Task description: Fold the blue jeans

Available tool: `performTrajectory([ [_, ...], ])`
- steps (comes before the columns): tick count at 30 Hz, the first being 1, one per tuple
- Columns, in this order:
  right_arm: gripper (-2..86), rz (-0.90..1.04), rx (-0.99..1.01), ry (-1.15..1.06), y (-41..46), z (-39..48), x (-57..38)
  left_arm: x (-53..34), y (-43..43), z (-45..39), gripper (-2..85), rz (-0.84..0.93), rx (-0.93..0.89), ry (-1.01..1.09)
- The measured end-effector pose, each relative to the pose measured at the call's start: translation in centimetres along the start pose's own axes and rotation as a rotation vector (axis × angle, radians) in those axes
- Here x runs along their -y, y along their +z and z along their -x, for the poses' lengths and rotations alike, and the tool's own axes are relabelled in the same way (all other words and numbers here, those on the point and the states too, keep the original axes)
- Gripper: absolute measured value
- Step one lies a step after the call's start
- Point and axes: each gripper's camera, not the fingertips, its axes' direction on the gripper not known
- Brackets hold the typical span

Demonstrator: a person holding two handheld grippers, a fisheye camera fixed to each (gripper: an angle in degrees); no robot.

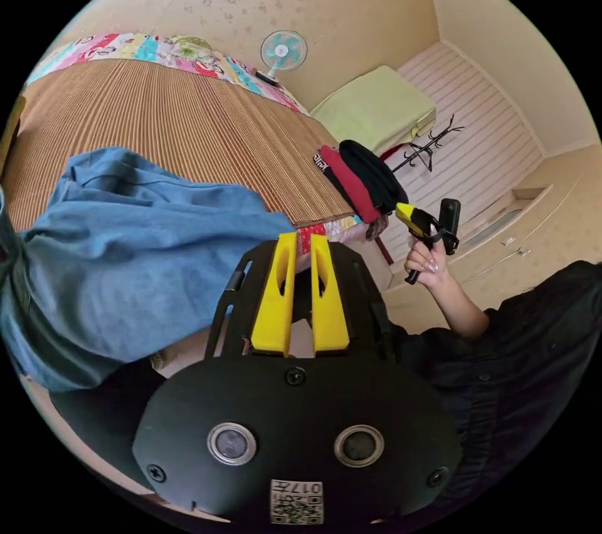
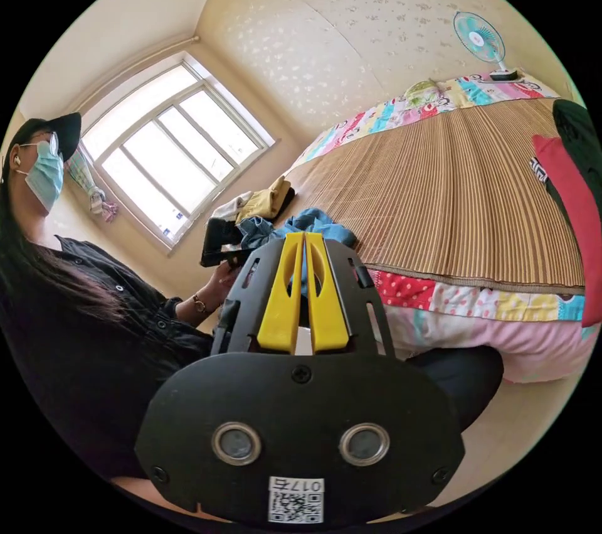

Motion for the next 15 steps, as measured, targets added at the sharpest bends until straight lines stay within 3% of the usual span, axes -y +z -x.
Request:
performTrajectory([
  [2, 0.6, 0.042, 0.014, -0.004, 1.6, -0.1, -0.6, -1.9, -4.4, 0.1, 8.1, -0.084, 0.140, -0.064],
  [4, 0.9, 0.083, 0.051, -0.016, 3.6, -0.2, -1.2, -4.1, -11.6, 0.9, 8.5, -0.249, 0.441, -0.210],
  [7, 1.8, 0.141, 0.097, -0.087, 7.2, 1.1, -0.6, -6.0, -18.9, 3.5, 10.4, -0.389, 0.675, -0.381],
  [11, 4.7, 0.282, 0.215, -0.195, 15.7, 4.6, 2.6, -7.2, -23.3, 7.9, 14.2, -0.436, 0.688, -0.517],
  [15, 11.4, 0.394, 0.170, -0.398, 28.4, 11.6, 6.6, -6.1, -22.7, 10.3, 15.9, -0.417, 0.612, -0.584],
])
